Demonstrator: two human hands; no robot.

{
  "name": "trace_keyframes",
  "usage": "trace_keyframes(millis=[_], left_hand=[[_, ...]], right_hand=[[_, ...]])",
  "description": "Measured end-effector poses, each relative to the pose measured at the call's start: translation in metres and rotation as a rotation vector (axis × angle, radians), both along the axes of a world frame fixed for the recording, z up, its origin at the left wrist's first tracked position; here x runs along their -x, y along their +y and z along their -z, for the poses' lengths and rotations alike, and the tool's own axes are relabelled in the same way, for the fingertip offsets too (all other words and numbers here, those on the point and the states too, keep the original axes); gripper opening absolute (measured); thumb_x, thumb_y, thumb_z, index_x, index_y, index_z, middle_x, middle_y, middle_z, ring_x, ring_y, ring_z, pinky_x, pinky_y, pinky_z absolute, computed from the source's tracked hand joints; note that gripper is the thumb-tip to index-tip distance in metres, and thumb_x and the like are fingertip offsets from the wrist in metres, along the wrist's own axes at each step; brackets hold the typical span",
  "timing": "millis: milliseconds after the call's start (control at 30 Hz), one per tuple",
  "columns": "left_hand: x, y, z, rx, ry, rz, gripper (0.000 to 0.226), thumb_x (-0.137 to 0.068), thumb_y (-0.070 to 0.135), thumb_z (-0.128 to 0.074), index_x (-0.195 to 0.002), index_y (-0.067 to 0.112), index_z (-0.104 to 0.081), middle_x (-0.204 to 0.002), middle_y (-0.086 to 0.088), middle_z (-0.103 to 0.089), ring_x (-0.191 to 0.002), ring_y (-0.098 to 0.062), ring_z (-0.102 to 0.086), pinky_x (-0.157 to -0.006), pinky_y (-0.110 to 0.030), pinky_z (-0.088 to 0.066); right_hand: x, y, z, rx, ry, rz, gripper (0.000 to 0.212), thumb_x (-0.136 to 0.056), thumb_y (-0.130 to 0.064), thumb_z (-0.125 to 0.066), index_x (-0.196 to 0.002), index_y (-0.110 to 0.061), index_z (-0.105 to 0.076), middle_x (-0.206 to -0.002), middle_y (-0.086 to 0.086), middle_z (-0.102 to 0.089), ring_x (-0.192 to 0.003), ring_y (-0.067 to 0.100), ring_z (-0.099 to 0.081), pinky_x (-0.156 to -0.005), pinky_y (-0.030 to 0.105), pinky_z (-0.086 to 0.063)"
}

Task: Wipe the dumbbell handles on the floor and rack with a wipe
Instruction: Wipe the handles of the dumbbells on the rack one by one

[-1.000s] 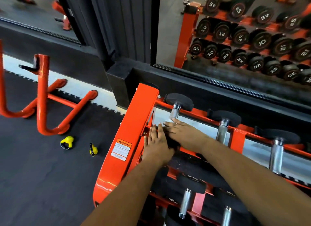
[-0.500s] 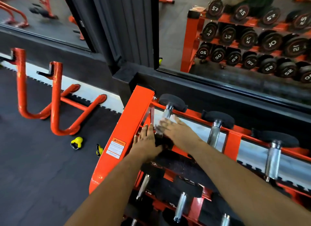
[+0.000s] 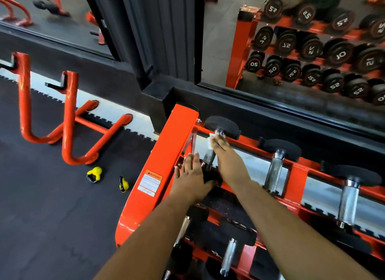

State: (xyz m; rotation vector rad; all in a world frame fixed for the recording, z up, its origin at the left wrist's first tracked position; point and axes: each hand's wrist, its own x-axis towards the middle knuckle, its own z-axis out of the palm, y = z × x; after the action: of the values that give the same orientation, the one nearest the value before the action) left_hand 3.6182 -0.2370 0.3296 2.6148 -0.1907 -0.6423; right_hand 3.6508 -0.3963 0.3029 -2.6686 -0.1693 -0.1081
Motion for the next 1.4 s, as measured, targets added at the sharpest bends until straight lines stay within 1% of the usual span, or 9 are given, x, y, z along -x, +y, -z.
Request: trace_keyframes(millis=[167,367,500,600,767,900,1067,1233,1400], left_hand=[[-0.002,0.001,0.003,0.032,0.012,0.01,0.105,-0.093,0.053,-0.058,-0.16,0.019,0.016,-0.169,-0.008,0.015,-0.156,-0.023,0.012,-0.126,-0.05,0.004],[-0.002,0.002,0.003,0.049,0.012,0.016,0.103,-0.094,0.055,-0.056,-0.16,0.018,0.013,-0.169,-0.009,0.014,-0.156,-0.023,0.015,-0.126,-0.051,0.005],[-0.002,0.003,0.005,0.072,0.003,0.016,0.098,-0.096,0.05,-0.053,-0.16,0.019,0.013,-0.169,-0.01,0.015,-0.156,-0.024,0.013,-0.126,-0.05,0.006],[-0.001,0.002,0.009,0.066,-0.013,0.025,0.102,-0.095,0.058,-0.054,-0.16,0.019,0.014,-0.169,-0.011,0.014,-0.156,-0.025,0.013,-0.126,-0.051,0.004],[-0.001,0.001,0.006,0.056,-0.027,0.019,0.104,-0.093,0.063,-0.052,-0.16,0.019,0.013,-0.169,-0.01,0.012,-0.156,-0.024,0.012,-0.126,-0.052,0.002],[-0.001,0.001,0.004,0.042,-0.013,0.018,0.105,-0.092,0.065,-0.052,-0.16,0.02,0.013,-0.169,-0.01,0.013,-0.156,-0.024,0.012,-0.126,-0.051,0.003],[-0.001,0.001,0.003,0.037,-0.008,0.013,0.107,-0.092,0.066,-0.054,-0.16,0.02,0.014,-0.169,-0.009,0.014,-0.156,-0.024,0.014,-0.126,-0.052,0.003],[-0.002,0.001,0.004,0.036,0.012,0.013,0.107,-0.093,0.065,-0.055,-0.16,0.019,0.015,-0.169,-0.007,0.017,-0.155,-0.023,0.016,-0.126,-0.051,0.005],[-0.001,0.0,0.001,0.044,0.014,-0.003,0.108,-0.092,0.065,-0.056,-0.16,0.02,0.014,-0.169,-0.007,0.017,-0.155,-0.022,0.016,-0.126,-0.051,0.005]], right_hand=[[0.03,0.01,0.011,-0.221,-0.074,0.21,0.042,-0.099,-0.011,-0.057,-0.141,-0.021,-0.059,-0.137,0.008,-0.063,-0.118,0.026,-0.064,-0.098,0.026,-0.047],[-0.009,0.037,-0.005,-0.813,0.134,0.733,0.023,-0.1,-0.014,-0.051,-0.094,-0.02,-0.072,-0.094,0.003,-0.073,-0.081,0.016,-0.063,-0.07,0.029,-0.048],[0.02,0.043,-0.012,-0.708,0.406,0.648,0.022,-0.094,-0.01,-0.05,-0.081,-0.012,-0.067,-0.075,0.003,-0.069,-0.07,0.017,-0.061,-0.059,0.026,-0.045],[0.014,0.032,-0.018,-0.873,0.505,0.636,0.02,-0.09,-0.004,-0.053,-0.081,-0.01,-0.069,-0.076,0.009,-0.071,-0.073,0.022,-0.063,-0.066,0.031,-0.053],[-0.038,0.027,-0.017,-1.735,0.363,0.827,0.027,-0.103,-0.021,-0.053,-0.117,-0.001,-0.065,-0.099,0.014,-0.071,-0.095,0.026,-0.069,-0.092,0.039,-0.057],[-0.024,0.029,-0.007,-1.675,0.662,0.604,0.029,-0.098,-0.039,-0.06,-0.11,-0.013,-0.062,-0.093,0.008,-0.068,-0.084,0.023,-0.067,-0.078,0.037,-0.059],[-0.043,0.019,-0.022,-1.737,0.488,0.7,0.032,-0.101,-0.032,-0.058,-0.121,-0.007,-0.065,-0.123,0.015,-0.07,-0.109,0.025,-0.068,-0.097,0.039,-0.055],[-0.011,0.014,-0.007,-1.424,0.627,0.627,0.033,-0.098,-0.029,-0.064,-0.121,-0.006,-0.066,-0.111,0.013,-0.075,-0.101,0.028,-0.074,-0.087,0.043,-0.057],[-0.038,0.008,-0.014,-1.563,0.469,0.671,0.038,-0.097,-0.025,-0.065,-0.127,-0.001,-0.063,-0.114,0.016,-0.074,-0.107,0.027,-0.072,-0.099,0.042,-0.055]])
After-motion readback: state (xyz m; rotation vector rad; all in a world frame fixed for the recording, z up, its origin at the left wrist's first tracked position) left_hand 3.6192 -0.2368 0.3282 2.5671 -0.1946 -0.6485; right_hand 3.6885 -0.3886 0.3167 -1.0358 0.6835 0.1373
